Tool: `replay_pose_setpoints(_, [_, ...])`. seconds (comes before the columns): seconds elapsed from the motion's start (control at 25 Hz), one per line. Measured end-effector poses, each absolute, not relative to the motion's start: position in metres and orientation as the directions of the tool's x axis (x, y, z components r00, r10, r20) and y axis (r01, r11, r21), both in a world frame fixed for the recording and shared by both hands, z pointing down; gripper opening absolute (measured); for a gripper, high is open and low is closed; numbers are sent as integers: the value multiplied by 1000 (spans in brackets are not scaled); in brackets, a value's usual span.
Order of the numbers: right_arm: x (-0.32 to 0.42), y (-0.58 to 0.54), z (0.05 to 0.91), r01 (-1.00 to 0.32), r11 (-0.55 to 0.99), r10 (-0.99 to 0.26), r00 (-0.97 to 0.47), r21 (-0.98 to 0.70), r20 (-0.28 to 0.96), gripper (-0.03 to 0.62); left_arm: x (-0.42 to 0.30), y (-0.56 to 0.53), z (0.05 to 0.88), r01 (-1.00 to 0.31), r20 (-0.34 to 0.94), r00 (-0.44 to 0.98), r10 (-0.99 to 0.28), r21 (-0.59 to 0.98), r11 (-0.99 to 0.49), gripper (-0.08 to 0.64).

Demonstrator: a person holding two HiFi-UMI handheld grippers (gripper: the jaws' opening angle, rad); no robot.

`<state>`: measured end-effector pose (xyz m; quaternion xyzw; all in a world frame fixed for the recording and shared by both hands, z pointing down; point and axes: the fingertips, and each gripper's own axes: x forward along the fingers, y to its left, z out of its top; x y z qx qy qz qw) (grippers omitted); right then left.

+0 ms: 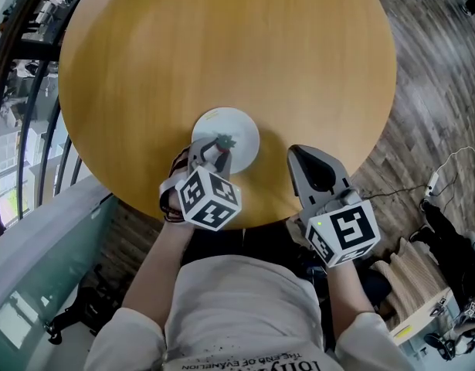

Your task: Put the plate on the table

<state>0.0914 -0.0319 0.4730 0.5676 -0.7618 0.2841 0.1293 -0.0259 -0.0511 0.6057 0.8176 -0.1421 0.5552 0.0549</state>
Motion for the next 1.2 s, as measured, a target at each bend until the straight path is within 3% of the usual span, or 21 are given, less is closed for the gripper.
replay_pose_setpoints(0.6, [89,-33,479,-934,180,-791,-324,-309,519,26,-31,-51,613,-293,939,311,-150,-55,-955,155])
replay_pose_setpoints(1.2, [87,-36,467,-936,190,-802,-322,-296,503,25,-31,-52,592,-355,910,385,-153,-7,-935,178])
